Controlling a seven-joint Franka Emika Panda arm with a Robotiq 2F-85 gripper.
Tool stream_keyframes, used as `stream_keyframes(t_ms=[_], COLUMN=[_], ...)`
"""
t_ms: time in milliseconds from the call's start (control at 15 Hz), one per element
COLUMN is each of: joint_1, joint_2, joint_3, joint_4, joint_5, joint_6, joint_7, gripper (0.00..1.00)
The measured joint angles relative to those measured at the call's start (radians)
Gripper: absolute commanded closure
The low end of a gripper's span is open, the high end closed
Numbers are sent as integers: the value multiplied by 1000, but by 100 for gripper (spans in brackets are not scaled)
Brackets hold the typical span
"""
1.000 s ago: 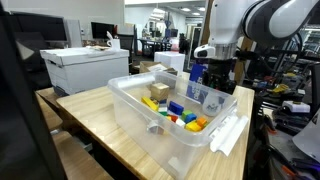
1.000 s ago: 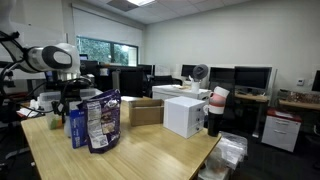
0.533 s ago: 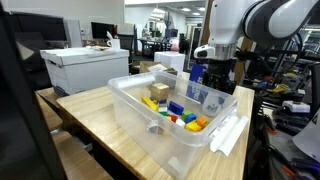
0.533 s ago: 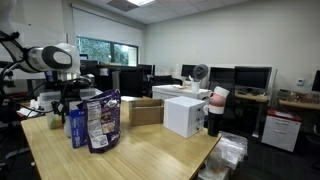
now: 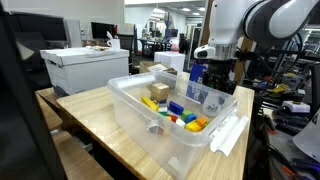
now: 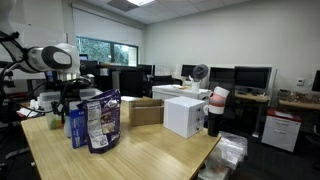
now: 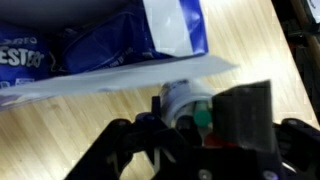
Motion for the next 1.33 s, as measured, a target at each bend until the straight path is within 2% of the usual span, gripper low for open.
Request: stream_keyframes(t_ms=[267, 333, 867, 933, 1067, 1333], joint_1=[0, 0, 0, 0, 0, 0], joint_2=[0, 0, 6, 7, 7, 8], joint_3=[0, 0, 0, 0, 0, 0], joint_4=[0, 0, 0, 0, 0, 2], joint_5=[0, 0, 0, 0, 0, 0], joint_6=[0, 0, -1, -1, -1, -1], joint_7=[-1, -1, -1, -1, -1, -1], gripper=[35, 60, 60, 28, 6, 0])
